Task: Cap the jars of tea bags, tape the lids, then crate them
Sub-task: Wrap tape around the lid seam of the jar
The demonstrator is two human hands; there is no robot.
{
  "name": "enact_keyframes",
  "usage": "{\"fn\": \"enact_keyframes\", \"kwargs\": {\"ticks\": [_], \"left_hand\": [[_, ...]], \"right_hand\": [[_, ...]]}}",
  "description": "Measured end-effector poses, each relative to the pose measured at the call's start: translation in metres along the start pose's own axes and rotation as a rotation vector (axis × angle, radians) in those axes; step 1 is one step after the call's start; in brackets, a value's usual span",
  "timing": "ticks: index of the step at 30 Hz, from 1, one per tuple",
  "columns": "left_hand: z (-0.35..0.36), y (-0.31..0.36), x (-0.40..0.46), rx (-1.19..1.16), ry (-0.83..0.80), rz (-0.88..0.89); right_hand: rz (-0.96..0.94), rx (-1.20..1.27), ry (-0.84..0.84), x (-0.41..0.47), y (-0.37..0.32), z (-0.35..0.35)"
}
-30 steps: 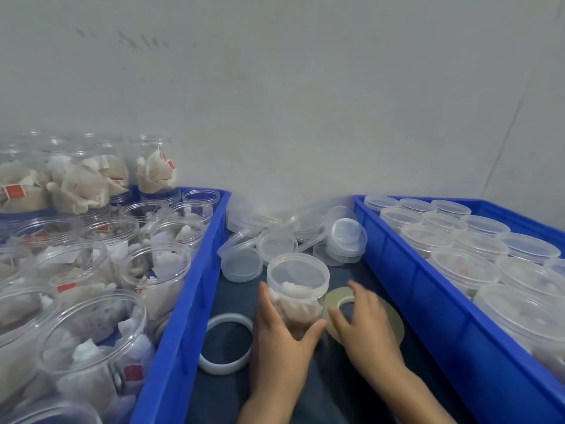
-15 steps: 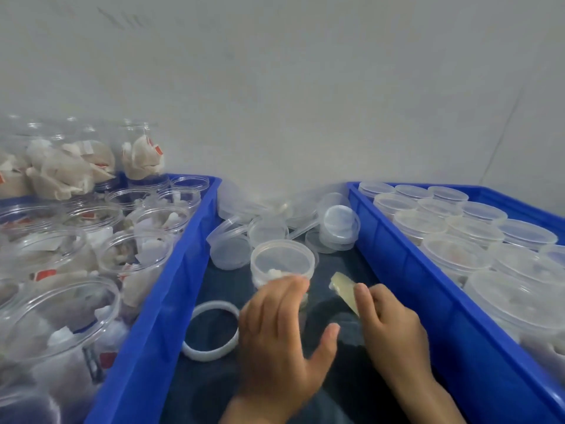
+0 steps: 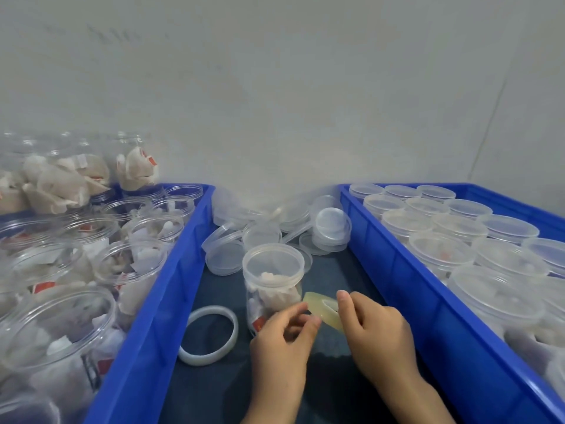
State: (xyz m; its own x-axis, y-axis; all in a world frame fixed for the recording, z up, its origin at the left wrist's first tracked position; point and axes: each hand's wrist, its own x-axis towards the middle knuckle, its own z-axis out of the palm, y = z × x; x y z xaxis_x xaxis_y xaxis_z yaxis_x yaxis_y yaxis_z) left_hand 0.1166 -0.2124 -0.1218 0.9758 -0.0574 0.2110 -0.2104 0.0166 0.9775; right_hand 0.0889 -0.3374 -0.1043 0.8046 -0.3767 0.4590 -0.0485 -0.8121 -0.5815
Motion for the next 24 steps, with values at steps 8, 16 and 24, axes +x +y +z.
{"fn": "enact_keyframes", "kwargs": {"ticks": [8, 16, 24], "left_hand": [[-0.011, 0.004, 0.005, 0.013, 0.081, 0.038], [-0.009, 0.008, 0.005, 0.065, -0.06, -0.296], [-0.013, 0.009, 0.005, -0.044, -0.068, -0.23]], "right_hand": [[0.014, -0.044, 0.0, -0.001, -0.001, -0.001], [0.0, -0.073, -0.006, 0.0, -0.002, -0.002], [-0.049, -0.078, -0.055, -0.001, -0.002, -0.003]]}}
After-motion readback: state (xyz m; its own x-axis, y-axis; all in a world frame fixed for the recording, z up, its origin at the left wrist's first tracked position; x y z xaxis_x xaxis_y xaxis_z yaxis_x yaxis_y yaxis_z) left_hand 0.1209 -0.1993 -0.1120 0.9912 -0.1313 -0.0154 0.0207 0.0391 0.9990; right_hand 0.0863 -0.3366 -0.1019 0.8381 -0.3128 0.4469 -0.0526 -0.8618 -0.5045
